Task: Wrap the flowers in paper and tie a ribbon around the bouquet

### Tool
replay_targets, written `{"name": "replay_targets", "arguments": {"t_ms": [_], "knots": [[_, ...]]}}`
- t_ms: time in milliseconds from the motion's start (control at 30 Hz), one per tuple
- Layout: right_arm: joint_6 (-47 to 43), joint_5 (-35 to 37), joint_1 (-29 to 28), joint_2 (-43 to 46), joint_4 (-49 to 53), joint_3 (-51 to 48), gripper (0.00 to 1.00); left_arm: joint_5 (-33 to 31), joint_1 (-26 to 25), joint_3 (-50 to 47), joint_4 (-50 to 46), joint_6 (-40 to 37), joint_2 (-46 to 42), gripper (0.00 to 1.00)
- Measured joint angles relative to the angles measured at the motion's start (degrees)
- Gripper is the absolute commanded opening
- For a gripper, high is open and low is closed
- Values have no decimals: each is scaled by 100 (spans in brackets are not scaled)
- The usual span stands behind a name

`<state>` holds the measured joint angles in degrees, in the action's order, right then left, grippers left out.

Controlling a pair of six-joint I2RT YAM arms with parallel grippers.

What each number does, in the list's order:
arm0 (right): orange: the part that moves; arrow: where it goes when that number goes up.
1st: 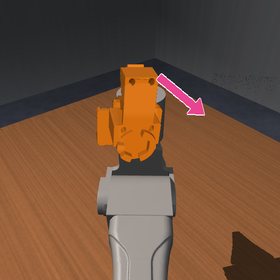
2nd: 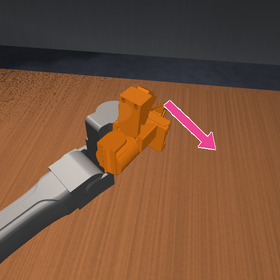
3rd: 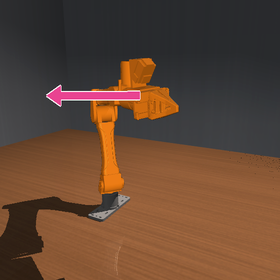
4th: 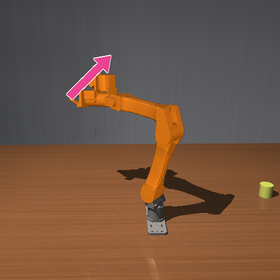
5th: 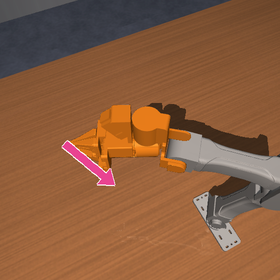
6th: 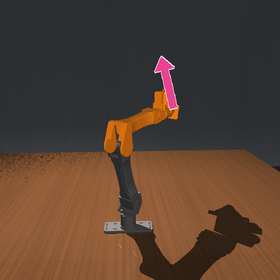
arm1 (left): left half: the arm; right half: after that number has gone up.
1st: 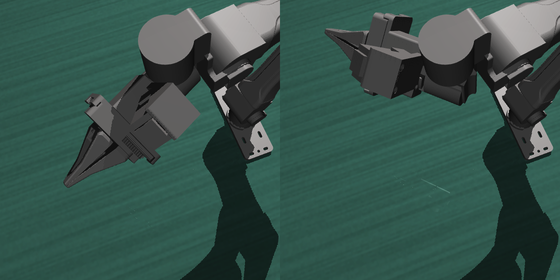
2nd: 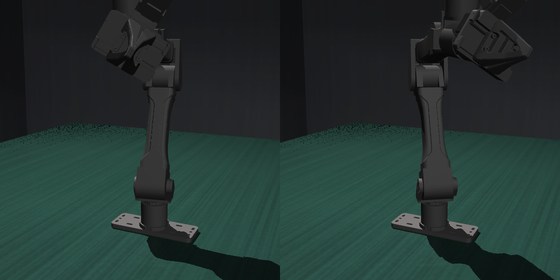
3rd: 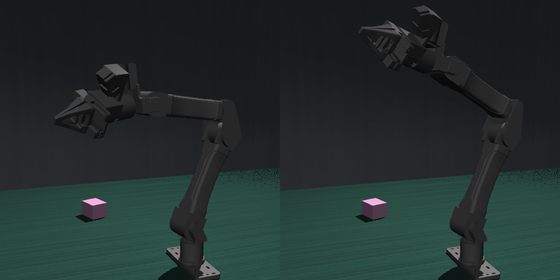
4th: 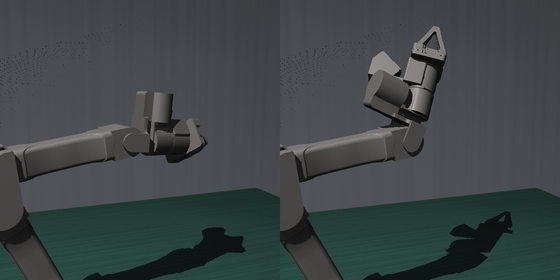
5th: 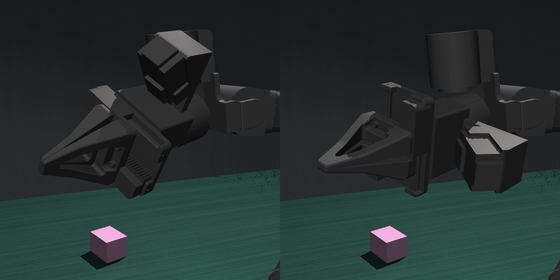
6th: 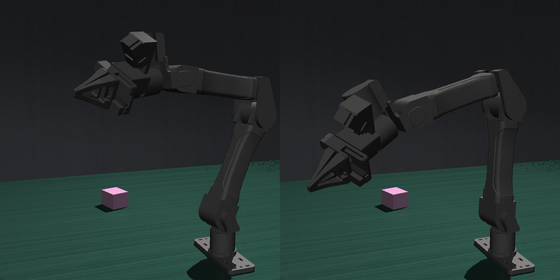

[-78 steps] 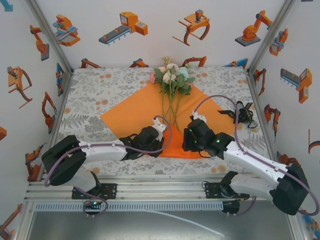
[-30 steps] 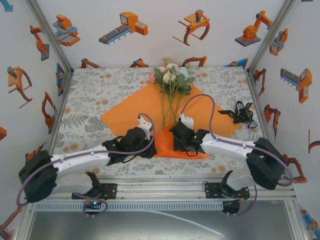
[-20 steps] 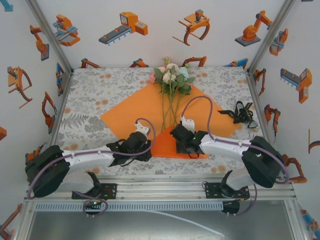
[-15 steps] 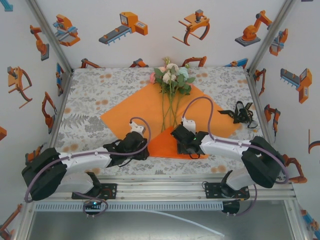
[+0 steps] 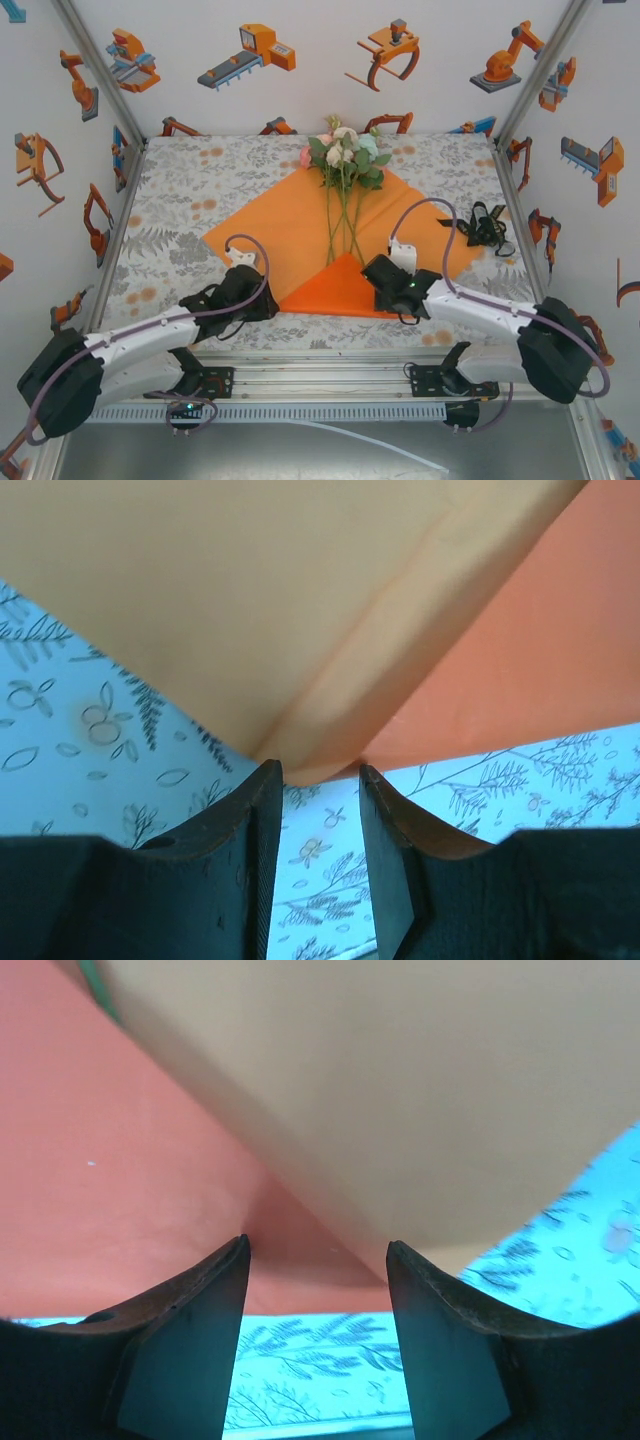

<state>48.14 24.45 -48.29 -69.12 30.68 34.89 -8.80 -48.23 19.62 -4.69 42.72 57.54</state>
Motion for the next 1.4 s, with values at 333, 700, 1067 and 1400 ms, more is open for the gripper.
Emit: {"name": "replay_targets", "arguments": {"t_ms": [333, 700, 1067, 1400], "knots": [[35, -455, -39, 756, 234, 319, 53, 107, -656, 1176, -782, -673, -737, 43], [-177, -396, -48, -726, -57, 332, 54, 197, -1185, 1679, 125, -1191, 1958, 45], [-476, -232, -223, -439, 188, 1075, 53, -20, -1134, 1521, 415, -942, 2061, 59], [-916, -599, -485, -1537, -870, 1956, 53, 61, 385, 1521, -181, -39, 503, 72]]}}
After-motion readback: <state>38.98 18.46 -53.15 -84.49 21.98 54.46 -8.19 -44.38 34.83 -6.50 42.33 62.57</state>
